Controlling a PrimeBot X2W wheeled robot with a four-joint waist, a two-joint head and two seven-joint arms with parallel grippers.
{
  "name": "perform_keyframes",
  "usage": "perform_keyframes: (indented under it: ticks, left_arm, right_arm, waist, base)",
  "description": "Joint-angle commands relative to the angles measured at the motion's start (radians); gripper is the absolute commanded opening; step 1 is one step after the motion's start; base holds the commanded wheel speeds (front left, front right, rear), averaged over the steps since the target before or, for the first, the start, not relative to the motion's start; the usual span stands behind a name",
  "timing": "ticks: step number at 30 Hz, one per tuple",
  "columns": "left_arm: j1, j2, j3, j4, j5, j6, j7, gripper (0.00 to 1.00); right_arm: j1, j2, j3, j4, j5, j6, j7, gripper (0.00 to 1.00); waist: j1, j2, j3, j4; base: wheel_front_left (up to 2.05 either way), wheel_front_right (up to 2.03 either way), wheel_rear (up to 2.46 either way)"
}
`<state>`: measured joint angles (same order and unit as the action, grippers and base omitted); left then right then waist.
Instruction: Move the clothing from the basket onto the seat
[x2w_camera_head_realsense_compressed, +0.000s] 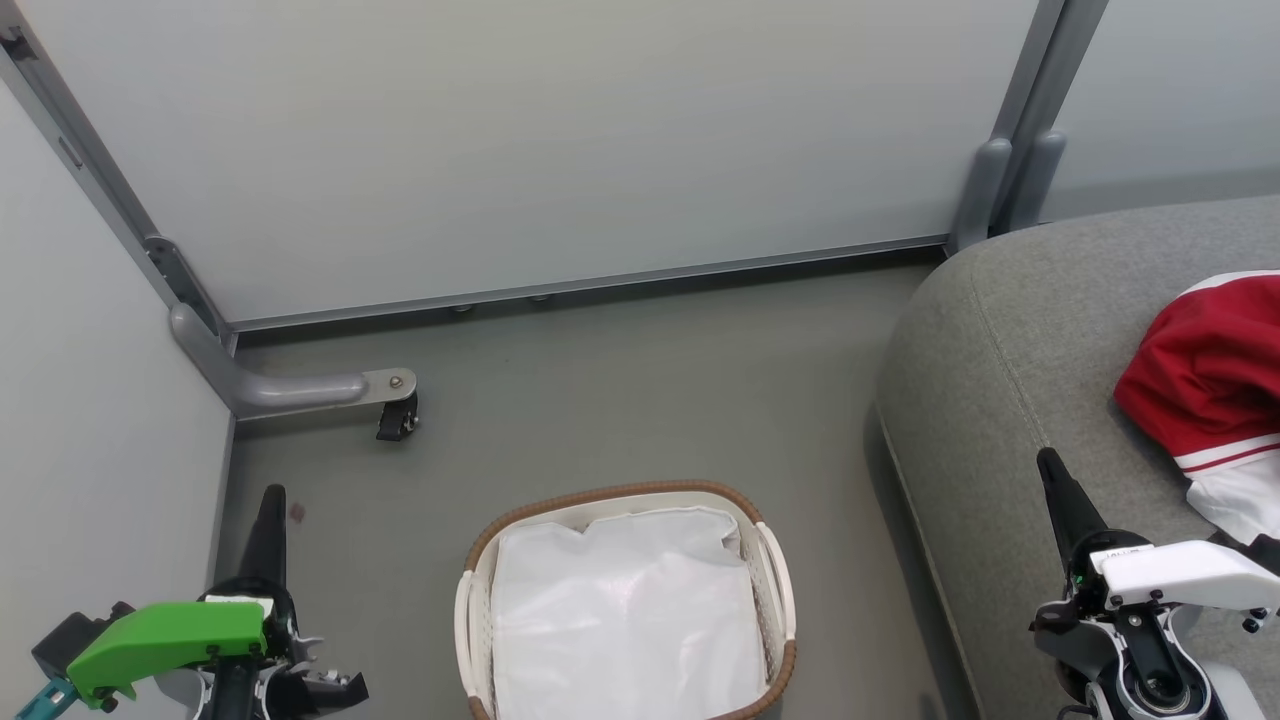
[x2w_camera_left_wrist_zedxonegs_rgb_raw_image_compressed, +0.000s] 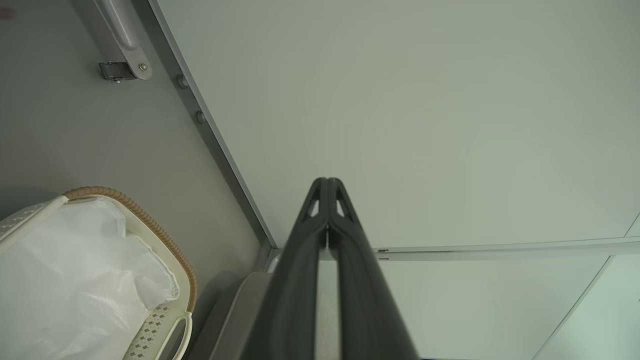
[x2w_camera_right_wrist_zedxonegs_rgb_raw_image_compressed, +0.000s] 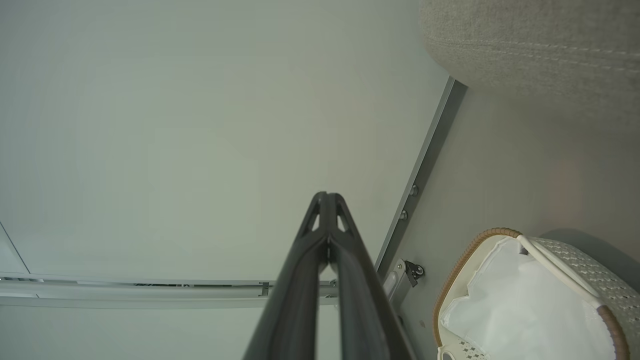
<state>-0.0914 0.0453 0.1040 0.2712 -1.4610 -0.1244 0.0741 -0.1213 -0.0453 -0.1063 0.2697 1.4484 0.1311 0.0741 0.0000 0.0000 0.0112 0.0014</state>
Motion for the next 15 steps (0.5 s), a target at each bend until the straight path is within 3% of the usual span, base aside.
perform_keyframes:
  ticks: [1, 15]
  left_arm:
    - [-0.016, 0.007, 0.006, -0.007, -0.023, -0.006, 0.007, 0.00]
    - [-0.022, 0.008, 0.011, -0.024, -0.116, -0.008, 0.033, 0.00]
  right_arm:
    - [0.010, -0.006, -0.003, -0.008, 0.023, 0.000, 0.006, 0.00]
    - [0.016, -0.008, -0.008, -0.022, 0.125, 0.000, 0.033, 0.00]
  waist:
    - [0.0000, 0.0000, 0.000, 0.000]
    - [0.0000, 0.0000, -0.006, -0.001]
  base:
    - [0.00, 0.00, 0.00]
    - [0.00, 0.00, 0.00]
